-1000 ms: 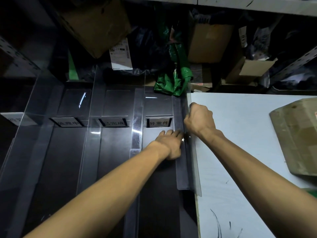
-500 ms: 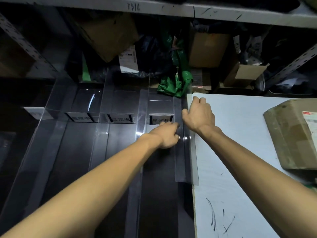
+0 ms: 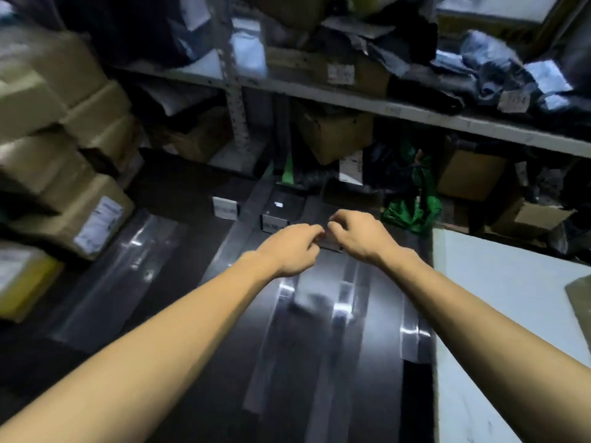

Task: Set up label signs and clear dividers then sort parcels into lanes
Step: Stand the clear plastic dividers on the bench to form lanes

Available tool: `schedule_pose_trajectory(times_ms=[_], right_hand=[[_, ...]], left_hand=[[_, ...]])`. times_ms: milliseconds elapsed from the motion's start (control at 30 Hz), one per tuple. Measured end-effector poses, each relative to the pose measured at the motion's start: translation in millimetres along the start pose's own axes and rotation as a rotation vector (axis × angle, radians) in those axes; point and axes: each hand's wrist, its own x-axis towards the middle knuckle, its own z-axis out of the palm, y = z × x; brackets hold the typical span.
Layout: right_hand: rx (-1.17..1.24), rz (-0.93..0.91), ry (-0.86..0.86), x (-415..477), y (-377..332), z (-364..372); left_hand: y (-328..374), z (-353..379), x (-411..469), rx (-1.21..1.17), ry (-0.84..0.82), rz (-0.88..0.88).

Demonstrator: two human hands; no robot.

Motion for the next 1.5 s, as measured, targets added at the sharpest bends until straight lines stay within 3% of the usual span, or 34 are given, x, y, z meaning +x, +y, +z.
schedule_pose_trajectory(times_ms=[133,300,467,767,933,1100,1300,1400,1500], right_hand=[[0.022,-0.132,-0.056,-17.8,-99.7,24.2],[0.021,-0.254,-0.158,-34.9,-210.8,66.7],[0.093,-0.266,-0.195,-30.3,-291.3,111.8],[0.161,-0.007,-0.294,37.3,-296.7,197.0],[0.306,0.267,-0.429,96.8,-295.8,280.7],[0.389,0.487,-0.356,120.0,-308.7,336.5],[0.526,0.684,-0.365,121.4,-321.4,332.7],[0.391,0.669,-0.244,113.9,-323.2,310.9],[0.639,0.693,-0.142,94.7,-330.1,281.5]], left_hand=[[-71.8,-46.2,-100.5,-0.061,0.134,-0.125],[-165.4,-88.2,-246.6,-0.018,0.108,-0.276],[-237.5,-113.2,-308.6,-0.082,0.202,-0.442],[-342.6,-89.2,-243.5,-0.186,0.149,-0.457],[-410.6,-59.1,-187.5,0.012,0.056,-0.538],[-439.3,-37.0,-163.1,0.135,-0.138,-0.607],[-440.9,-49.1,-161.9,0.115,-0.113,-0.579],[-439.1,-72.3,-156.6,0.144,-0.073,-0.48],[-433.3,-95.3,-152.9,0.054,-0.066,-0.402]])
